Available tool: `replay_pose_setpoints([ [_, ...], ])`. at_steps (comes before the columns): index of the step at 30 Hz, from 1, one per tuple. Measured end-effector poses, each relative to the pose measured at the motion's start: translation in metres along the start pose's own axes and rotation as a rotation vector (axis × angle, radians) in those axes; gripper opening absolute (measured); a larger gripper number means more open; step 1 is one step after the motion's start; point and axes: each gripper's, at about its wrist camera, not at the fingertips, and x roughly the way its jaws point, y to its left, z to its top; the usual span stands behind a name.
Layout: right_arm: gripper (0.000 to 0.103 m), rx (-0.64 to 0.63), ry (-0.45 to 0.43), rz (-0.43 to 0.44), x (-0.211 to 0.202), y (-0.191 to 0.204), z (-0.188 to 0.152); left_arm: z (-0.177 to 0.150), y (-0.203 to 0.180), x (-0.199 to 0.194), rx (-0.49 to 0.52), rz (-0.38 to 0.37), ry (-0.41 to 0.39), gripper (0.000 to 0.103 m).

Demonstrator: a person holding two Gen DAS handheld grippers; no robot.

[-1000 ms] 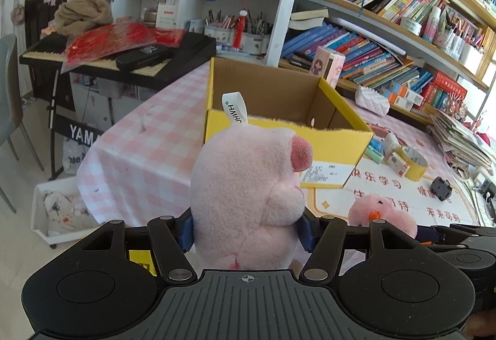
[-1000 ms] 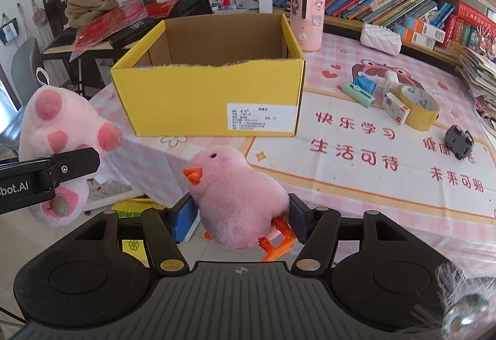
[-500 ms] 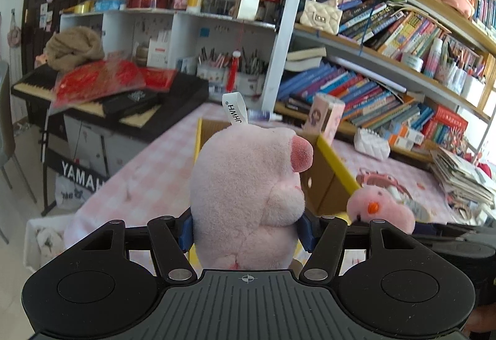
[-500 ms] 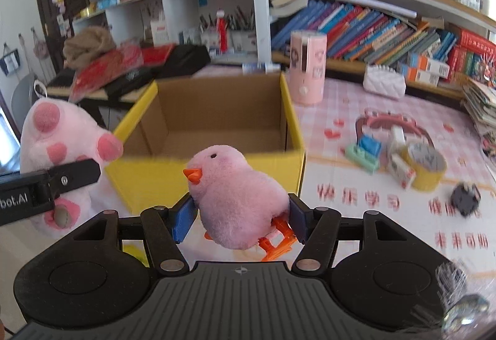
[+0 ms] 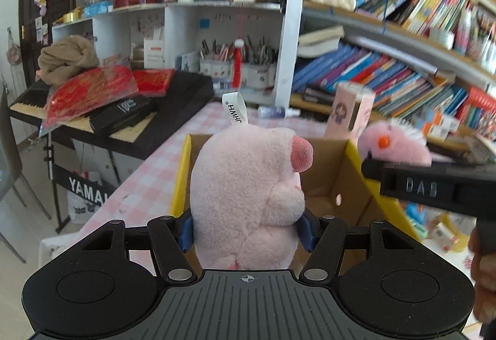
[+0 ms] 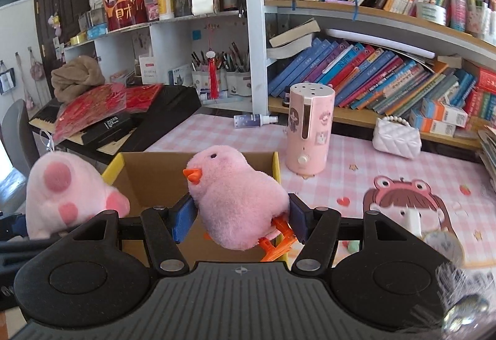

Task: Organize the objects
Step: 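Carry the pig and chick in both tools over the yellow box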

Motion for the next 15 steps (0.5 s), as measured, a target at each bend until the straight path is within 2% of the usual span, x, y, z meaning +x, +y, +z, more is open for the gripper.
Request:
replay_pose_setpoints([
  [7, 0.059, -0.045, 0.045, 0.025, 0.049, -0.003, 0.010, -0.002, -0.011, 0.040, 0.051, 0.042, 0.087, 0.061],
  [15, 0.059, -0.180, 0.143, 0.098, 0.094, 0.016, 0.009, -0.008, -0.021, 0.064, 0.102, 0.082, 0.153, 0.062],
])
